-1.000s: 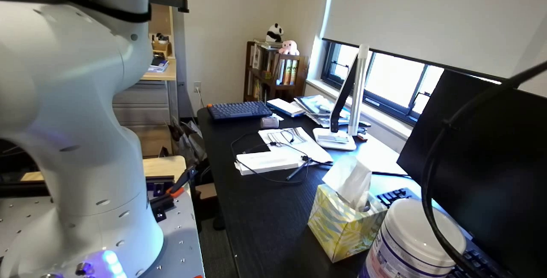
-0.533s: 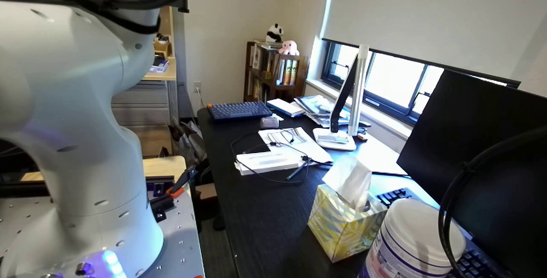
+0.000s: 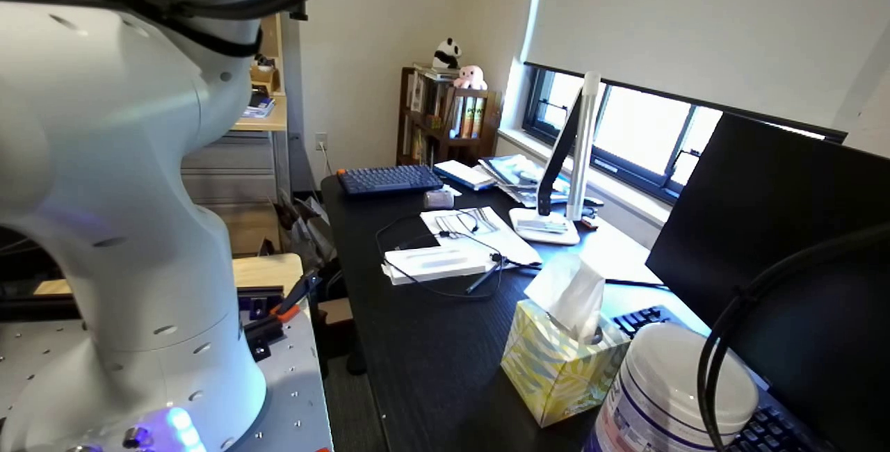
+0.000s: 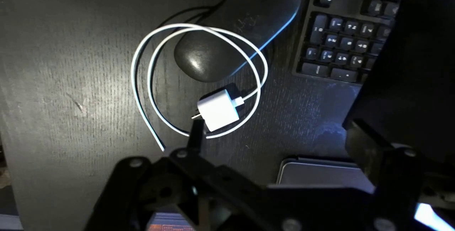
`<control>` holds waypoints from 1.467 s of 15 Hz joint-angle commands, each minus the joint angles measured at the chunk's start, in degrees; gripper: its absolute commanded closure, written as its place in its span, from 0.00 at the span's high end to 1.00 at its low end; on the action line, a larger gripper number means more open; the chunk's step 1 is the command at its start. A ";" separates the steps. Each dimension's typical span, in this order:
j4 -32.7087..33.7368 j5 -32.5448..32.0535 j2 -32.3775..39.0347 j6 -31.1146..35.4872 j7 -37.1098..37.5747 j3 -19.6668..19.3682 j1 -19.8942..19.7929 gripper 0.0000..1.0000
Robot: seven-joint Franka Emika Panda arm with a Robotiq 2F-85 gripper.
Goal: Take the charger and move it to the left of the table
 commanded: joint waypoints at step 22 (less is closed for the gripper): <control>10.54 -3.04 17.77 0.28 -22.24 3.56 -9.30 1.00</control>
